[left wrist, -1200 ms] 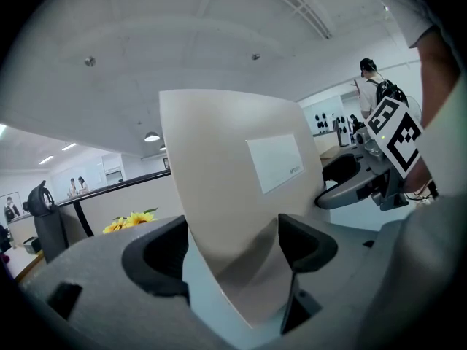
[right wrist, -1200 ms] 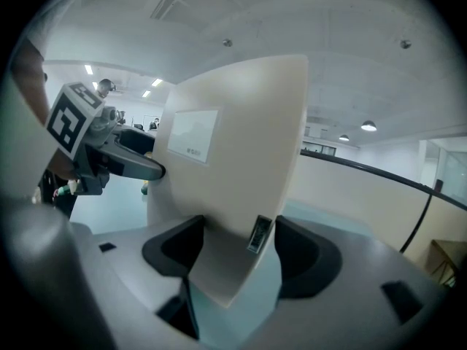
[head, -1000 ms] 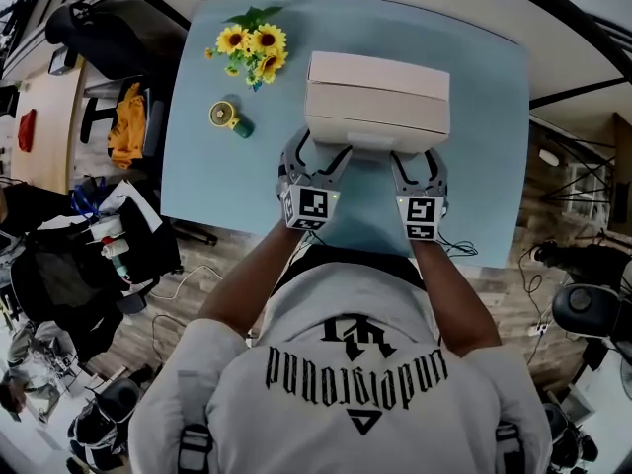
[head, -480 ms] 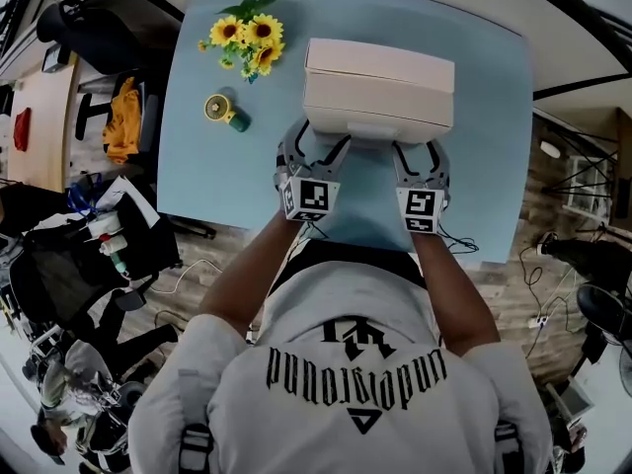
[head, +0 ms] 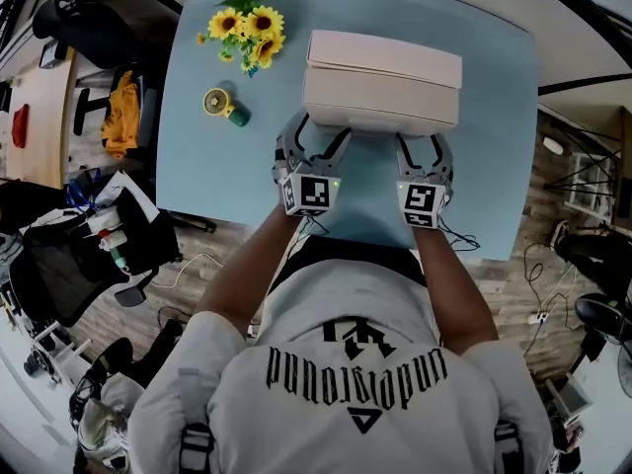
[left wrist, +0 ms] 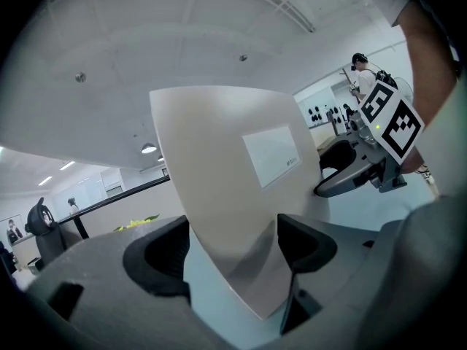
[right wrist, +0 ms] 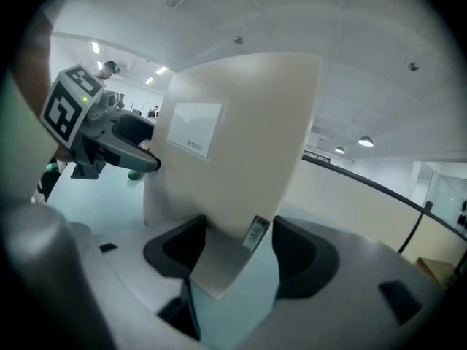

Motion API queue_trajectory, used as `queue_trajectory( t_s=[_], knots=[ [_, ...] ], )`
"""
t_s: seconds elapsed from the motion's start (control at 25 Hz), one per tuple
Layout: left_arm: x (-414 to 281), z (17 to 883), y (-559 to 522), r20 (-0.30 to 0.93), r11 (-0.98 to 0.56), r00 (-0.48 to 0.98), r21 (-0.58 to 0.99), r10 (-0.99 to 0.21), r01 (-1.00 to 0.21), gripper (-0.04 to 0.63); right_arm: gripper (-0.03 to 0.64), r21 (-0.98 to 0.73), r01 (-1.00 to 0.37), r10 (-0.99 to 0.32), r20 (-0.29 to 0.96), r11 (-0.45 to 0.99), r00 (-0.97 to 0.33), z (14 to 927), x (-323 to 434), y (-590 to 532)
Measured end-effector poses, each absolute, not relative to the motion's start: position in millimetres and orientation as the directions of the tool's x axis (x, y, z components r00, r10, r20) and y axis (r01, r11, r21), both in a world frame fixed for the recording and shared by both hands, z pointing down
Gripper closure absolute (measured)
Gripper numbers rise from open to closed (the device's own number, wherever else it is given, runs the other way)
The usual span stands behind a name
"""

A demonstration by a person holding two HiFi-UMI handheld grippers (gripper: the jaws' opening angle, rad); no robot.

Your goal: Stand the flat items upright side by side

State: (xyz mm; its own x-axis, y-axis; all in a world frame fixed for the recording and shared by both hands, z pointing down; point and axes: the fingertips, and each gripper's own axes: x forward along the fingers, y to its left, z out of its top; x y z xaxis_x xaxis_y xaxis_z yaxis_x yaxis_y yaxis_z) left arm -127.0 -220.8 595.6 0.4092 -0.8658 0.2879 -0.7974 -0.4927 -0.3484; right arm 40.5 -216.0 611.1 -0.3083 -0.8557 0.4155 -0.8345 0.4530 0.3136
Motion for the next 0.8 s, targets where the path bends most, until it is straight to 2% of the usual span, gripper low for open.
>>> queue_trajectory(
  t_s=[0.48,0.8],
  knots=[
    [-127,595,-219,0.282,-0.505,0.429,-0.311,-0.858,-0.805,0.199,0.316,0.275,-0.851,-0.857,0.404,0.448,-0.321,613,37,-216],
    [-126,597,-212,0.307,-0.523,0.445,-0.256,-0.841,-0.813,0.196,0.305,0.222,-0.863,-0.837,0.438,0.455,-0.328,616,37,-213]
  ],
)
